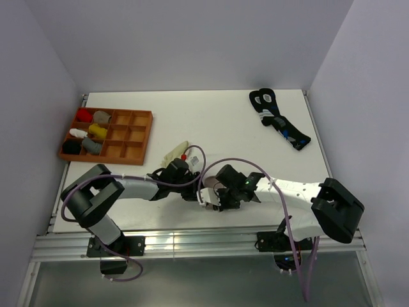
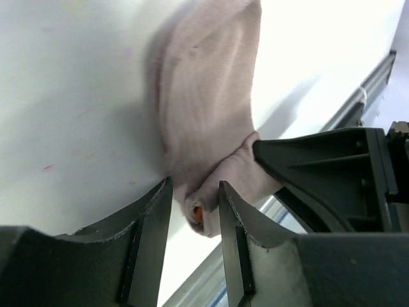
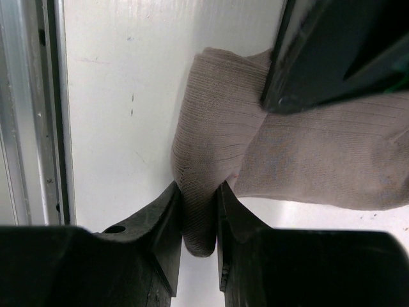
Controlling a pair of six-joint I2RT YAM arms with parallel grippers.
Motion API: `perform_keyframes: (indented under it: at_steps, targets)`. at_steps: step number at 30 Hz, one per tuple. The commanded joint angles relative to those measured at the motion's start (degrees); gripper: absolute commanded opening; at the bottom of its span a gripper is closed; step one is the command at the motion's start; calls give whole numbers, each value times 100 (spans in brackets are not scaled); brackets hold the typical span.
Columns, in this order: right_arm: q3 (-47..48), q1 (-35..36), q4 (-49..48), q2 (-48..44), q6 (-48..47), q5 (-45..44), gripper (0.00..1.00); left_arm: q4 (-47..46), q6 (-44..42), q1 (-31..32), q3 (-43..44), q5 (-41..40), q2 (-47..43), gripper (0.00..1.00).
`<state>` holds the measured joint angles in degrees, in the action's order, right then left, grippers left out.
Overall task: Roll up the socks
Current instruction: Roll the sock at the center of the board.
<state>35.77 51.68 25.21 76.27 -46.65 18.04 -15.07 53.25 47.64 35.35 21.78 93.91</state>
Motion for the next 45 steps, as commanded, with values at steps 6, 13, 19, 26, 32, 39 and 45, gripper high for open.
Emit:
perform_keyframes:
  at_steps: [6,13,19,26,32,39,45]
  targets:
    - [596,-246,1266,827,113,234,9,304,-87,-97,-678,-1491,-671,38]
    - [1757,-773,2538,1977,-45,1015,9,-409,150,-79,-1653,-1869,-1602,30]
    - [2934,-1353,3725,3329,-476,1473,10,-752,-95,228,-2050,-2124,-2543,28]
    - [4164,-1758,4746,4492,-748,1939,10,-770,-1123,1229,-1357,-2493,-2317,34]
    - [4518,-1881,5160,4932,-854,2010,12,-919,-1818,1503,-802,-2591,-1912,45]
    - [4562,-1890,5143,5091,-810,1940,12,-1112,-2407,1503,-249,-2302,-1165,51]
    - [4579,-1916,5152,5126,-801,1949,12,-1664,-2504,1503,-301,-2046,-690,54]
